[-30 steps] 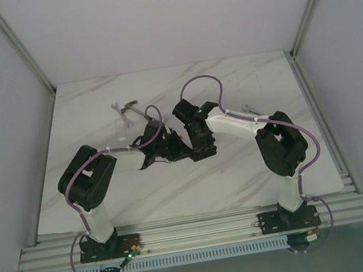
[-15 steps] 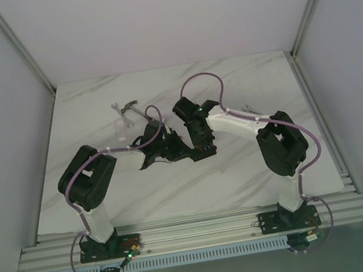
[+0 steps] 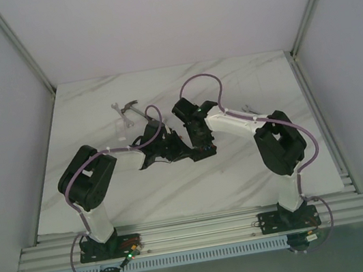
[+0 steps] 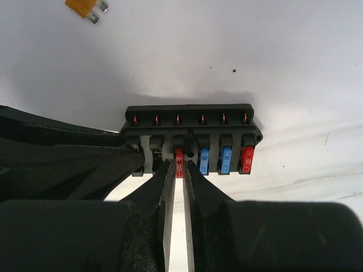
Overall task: Snap on the fuse box
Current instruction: Install the fuse at the fuse box base.
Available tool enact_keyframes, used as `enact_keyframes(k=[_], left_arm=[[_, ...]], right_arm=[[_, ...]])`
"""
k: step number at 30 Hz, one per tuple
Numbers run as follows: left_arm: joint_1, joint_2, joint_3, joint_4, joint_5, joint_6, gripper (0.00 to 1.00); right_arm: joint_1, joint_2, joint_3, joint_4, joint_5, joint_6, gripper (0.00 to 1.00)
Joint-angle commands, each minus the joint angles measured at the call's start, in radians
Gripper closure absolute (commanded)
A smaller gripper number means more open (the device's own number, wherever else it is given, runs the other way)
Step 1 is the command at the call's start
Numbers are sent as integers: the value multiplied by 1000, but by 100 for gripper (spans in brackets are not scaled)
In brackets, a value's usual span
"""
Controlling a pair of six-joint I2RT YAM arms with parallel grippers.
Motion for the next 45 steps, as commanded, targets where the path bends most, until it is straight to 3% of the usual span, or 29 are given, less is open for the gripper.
enact_keyframes(k=[1,9,25,45], left_arm=[[7,59,-42,-146,-99,38,69],[7,61,-43,-145,-99,38,69],[8,63,-48,-145,-100,36,69],[9,59,-58,-146,-102,37,69]], right_arm=[[-3,25,23,2,-1,-6,86],[3,53,16,-18,-25,-24,100],[24,163,-36,-74,14,-52,100],[-7,139,-91,-77,69,-66,100]])
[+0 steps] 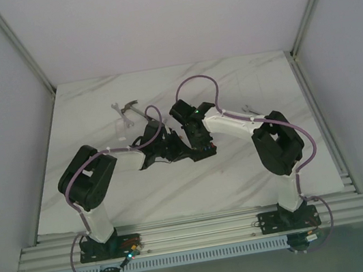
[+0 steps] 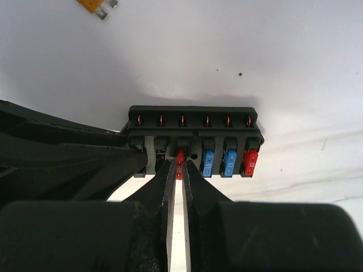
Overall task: Snap on the fuse box
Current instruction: Install the fuse at the fuse box base.
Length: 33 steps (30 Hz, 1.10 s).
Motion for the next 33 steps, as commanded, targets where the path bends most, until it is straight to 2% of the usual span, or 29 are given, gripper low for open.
enact_keyframes(k=[1,14,23,33], left_arm=[[9,59,-54,-153,-103,40,69],[11,61,-54,-152,-103,41,69],[11,68,-48,-151,-99,41,70],[12,67,-51,-148,-98,41,70]], right_arm=[[-26,110,-97,-77,48,-23,100],[-20,130,-104,-70,20,-50,100],[35,126,6,-58,-50,-58,100],[31,172,-9,-62,-16,-37,100]])
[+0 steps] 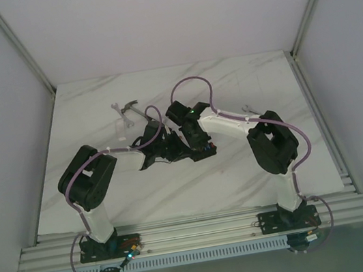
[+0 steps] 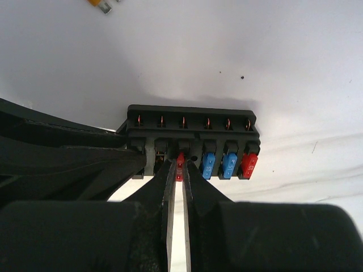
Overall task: Snap on the fuse box
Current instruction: Install the fuse at the fuse box base.
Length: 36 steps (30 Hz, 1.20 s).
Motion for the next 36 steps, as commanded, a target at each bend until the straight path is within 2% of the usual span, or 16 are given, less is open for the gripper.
enact_keyframes(k=[1,8,23,36], left_arm=[[12,68,-48,-157,-98,41,70],[14,62,-54,-156,-99,40,70],[13,70,-50,-153,-95,40,70],[15,69,-58,-149,-96,39,70]], right_arm=[[0,132,-74,-17,-19,20,100],[-46,97,-124,-27,27,15,100],[17,115,-59,5,-73,-6,100],[13,181,-133,30,-71,-13,100]])
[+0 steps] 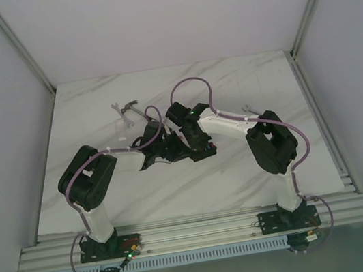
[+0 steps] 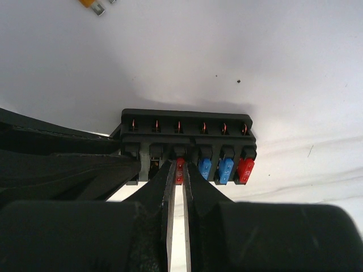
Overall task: Snap on the fuse box
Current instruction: Install the fuse at the fuse box base.
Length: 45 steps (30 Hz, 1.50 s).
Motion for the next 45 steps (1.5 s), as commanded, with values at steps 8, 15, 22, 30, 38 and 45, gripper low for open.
enact_keyframes(k=[8,15,22,30,38,45], left_arm=[[14,71,-60,-150,-99,36,70],[14,52,-72,-145,-100,35,70],[14,7,-93,-142,-108,36,70],[14,6,-82,-144,-104,45,70],[15,20,-74,-144,-97,44,70],[13,24,-72,-143,-95,44,70]], right_arm=[[18,263,-166,67,-106,4,100],[19,148,-167,94,-101,-6,100],[18,-50,-61,58,-134,7,77],[-21,-107,-17,41,-119,34,70],[-39,-78,-11,22,-110,41,81],[-41,-44,-20,10,-136,42,89]])
